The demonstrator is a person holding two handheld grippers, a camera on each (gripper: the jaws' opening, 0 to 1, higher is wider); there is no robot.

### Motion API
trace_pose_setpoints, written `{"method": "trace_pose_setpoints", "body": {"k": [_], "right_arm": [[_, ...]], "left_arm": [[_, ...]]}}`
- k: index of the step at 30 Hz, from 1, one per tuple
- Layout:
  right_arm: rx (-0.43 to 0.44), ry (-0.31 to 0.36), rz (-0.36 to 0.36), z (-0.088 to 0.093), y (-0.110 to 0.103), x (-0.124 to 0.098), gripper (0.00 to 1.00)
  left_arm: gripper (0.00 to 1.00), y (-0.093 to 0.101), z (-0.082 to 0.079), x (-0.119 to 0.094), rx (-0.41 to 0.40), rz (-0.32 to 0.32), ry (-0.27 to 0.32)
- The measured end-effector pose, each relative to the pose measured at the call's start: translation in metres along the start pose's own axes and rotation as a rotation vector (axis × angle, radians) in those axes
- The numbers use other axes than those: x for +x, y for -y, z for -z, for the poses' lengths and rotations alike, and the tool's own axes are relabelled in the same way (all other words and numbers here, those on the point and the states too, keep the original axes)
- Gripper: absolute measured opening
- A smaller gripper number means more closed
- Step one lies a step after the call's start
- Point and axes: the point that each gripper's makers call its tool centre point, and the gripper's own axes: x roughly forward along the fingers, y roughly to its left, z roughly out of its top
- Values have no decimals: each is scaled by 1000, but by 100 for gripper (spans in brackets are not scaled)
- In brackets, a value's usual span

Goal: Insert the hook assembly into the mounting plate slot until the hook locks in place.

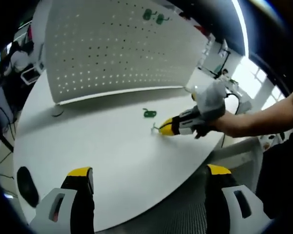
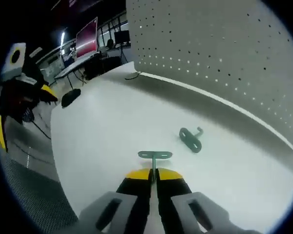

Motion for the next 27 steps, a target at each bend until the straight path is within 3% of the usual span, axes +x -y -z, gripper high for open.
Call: {"method": "trace_pose_setpoints", "body": {"k": [4,7,11,14,19,24,27], "right_arm": [[-8,20,9,-12,4,-9,0],[126,48,-10,-20,5,-16,0],[169,91,-30,-36,3,-33,0],[267,140,-63,-48,-1,-45,0],[339,174,-108,-55,-12,-64,0],[452,197,-204,-58,-36,-78,0],[601,228,-292,-64,-54,-90,0]], "left_arm": [[95,-2,-4,2,4,-2,14],[94,-3,-18,-1,9,-6,56],[92,-10,-32,-2,24,-18,94],[91,-14,-40,-1,33,-38,114],[84,-8,-59,3,41,-13,182],[79,1,-75,3,22,36,253],[77,12,-81,4,20,111,279]]}}
